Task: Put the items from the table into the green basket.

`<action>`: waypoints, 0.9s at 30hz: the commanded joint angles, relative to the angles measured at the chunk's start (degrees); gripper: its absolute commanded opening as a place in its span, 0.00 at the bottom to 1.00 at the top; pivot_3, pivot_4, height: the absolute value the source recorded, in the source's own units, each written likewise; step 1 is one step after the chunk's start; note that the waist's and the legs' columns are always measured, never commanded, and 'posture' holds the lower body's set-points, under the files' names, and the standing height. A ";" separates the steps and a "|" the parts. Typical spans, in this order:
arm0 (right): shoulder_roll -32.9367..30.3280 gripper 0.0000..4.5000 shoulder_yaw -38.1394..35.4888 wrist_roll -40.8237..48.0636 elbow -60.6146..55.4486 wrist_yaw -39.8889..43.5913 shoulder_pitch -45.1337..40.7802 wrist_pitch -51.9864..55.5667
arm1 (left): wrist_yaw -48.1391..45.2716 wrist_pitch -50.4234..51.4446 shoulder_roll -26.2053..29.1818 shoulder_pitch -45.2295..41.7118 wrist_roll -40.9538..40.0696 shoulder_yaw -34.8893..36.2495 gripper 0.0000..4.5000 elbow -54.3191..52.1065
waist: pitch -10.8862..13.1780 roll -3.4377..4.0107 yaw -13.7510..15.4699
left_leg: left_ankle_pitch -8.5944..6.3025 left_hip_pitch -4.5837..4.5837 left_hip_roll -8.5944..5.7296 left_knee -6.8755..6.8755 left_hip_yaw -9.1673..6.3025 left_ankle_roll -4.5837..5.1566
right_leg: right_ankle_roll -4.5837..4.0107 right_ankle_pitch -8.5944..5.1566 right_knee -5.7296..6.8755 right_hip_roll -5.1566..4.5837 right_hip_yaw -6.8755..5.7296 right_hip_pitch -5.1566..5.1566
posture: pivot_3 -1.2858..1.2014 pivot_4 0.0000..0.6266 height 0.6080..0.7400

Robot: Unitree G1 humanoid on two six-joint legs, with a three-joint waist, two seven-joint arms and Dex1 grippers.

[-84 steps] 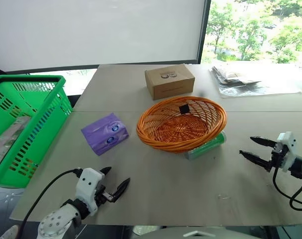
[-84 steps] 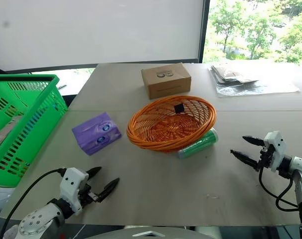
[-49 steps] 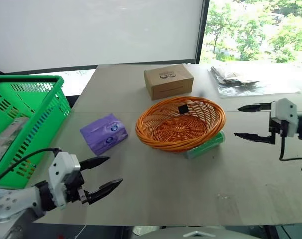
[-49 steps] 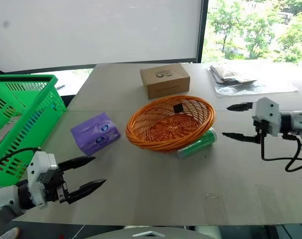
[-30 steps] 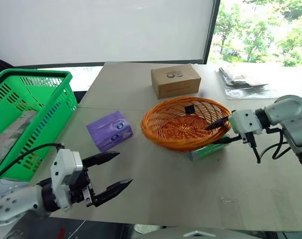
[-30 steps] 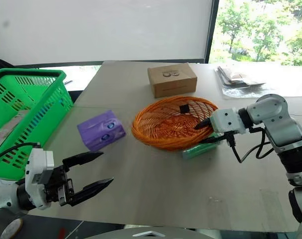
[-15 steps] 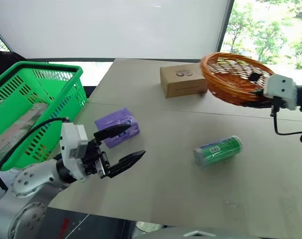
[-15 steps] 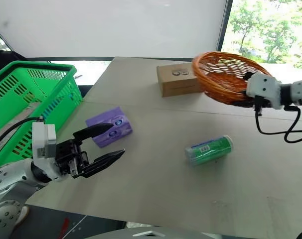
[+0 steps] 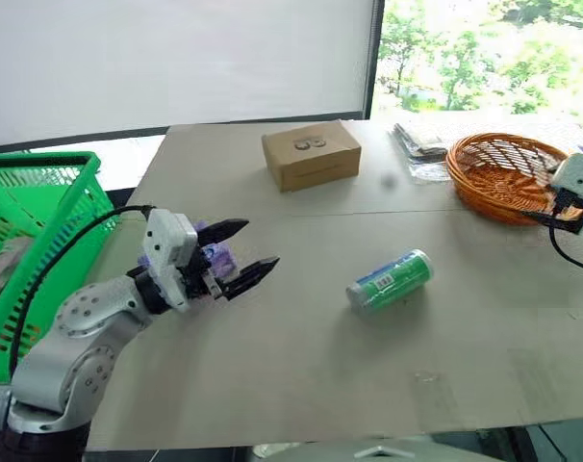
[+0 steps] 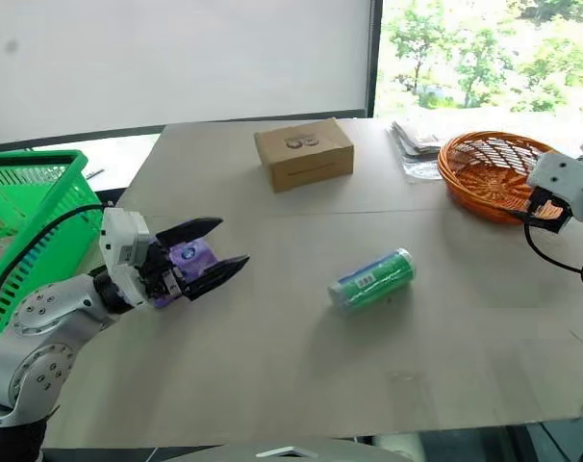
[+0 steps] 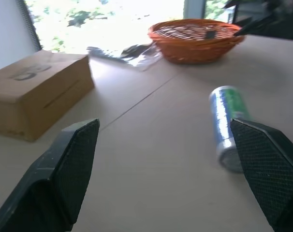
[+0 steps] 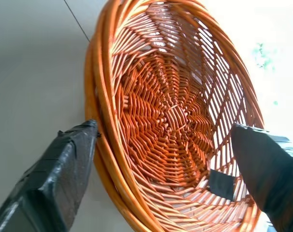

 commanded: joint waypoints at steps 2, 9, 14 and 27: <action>3.12 0.99 -7.34 21.02 -25.95 9.12 4.69 22.25 | 4.82 0.32 3.01 0.00 9.65 0.75 1.00 1.95 | -0.01 -0.08 -0.99 | -0.10 0.34 0.06 0.00 0.11 0.17 | 0.01 0.00 0.23 0.06 0.15 0.05 | 0.58 0.00 1.00; 7.06 0.99 -14.03 48.10 -52.58 7.14 12.53 50.26 | 7.10 6.84 10.66 3.59 21.08 0.16 1.00 2.63 | -0.02 -0.12 -0.14 | -0.13 0.55 0.04 0.02 0.01 0.22 | 0.04 -0.02 0.56 0.05 0.12 0.11 | 0.59 0.00 1.00; 9.82 0.99 -13.63 52.64 -60.21 5.50 16.22 52.47 | 6.46 7.88 13.58 8.20 27.89 -3.06 1.00 5.30 | -0.31 -0.53 0.48 | -0.13 0.57 0.05 0.04 -0.04 0.22 | 0.07 -0.03 0.53 0.04 0.05 0.13 | 0.59 0.00 1.00; 10.91 1.00 -11.17 49.89 -61.89 6.67 16.86 50.07 | 10.00 10.55 6.95 3.12 33.05 -6.25 0.62 11.16 | -0.35 -0.61 1.89 | -0.13 0.54 0.07 0.04 -0.03 0.21 | 0.06 0.00 0.52 -0.02 0.05 0.10 | 0.59 0.00 1.00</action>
